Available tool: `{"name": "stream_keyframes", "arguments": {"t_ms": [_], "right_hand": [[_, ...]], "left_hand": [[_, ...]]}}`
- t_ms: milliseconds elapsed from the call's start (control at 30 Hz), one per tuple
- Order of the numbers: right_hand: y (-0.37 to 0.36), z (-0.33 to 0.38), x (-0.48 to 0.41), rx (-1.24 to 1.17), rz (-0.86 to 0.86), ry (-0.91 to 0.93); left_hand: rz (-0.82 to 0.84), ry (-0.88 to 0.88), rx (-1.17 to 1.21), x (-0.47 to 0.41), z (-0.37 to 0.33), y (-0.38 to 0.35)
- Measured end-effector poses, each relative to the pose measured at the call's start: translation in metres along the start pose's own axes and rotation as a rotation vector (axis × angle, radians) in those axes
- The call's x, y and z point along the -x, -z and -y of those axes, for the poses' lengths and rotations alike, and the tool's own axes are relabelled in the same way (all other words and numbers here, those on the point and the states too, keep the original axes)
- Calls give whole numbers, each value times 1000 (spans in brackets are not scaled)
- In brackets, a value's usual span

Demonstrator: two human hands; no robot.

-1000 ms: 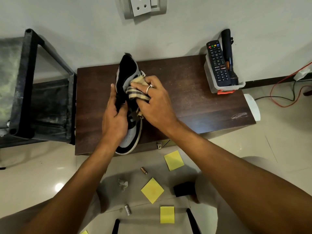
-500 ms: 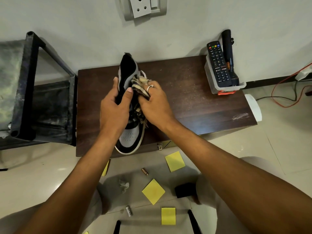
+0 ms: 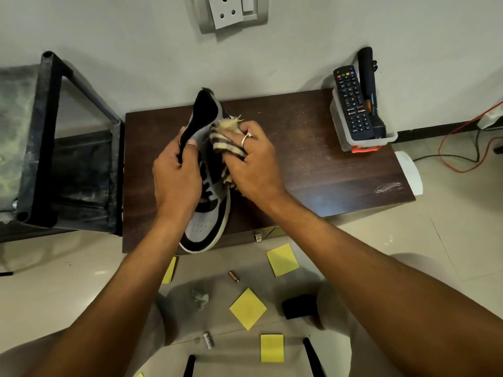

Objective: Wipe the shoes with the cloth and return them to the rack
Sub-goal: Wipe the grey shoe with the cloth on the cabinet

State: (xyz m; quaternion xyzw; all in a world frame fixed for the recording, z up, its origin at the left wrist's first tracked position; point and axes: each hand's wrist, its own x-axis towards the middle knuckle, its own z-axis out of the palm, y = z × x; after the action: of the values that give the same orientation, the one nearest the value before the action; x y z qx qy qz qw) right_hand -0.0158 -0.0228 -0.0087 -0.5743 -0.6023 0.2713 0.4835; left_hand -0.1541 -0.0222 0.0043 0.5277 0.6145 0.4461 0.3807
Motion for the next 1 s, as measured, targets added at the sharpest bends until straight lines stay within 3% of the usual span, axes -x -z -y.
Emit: {"name": "stream_keyframes", "arguments": {"t_ms": [333, 500, 633, 767, 1000], "right_hand": [[-19, -2, 8, 89, 154, 127], [-8, -7, 10, 332, 229, 270], [-6, -7, 9, 500, 183, 350], [-3, -3, 5, 573, 82, 366], [-6, 1, 6, 627, 51, 345]], "left_hand": [[8, 56, 50, 0, 3, 4], [26, 62, 85, 1, 0, 3], [42, 74, 82, 0, 3, 5], [45, 69, 66, 1, 0, 6], [55, 58, 46, 0, -2, 7]]}}
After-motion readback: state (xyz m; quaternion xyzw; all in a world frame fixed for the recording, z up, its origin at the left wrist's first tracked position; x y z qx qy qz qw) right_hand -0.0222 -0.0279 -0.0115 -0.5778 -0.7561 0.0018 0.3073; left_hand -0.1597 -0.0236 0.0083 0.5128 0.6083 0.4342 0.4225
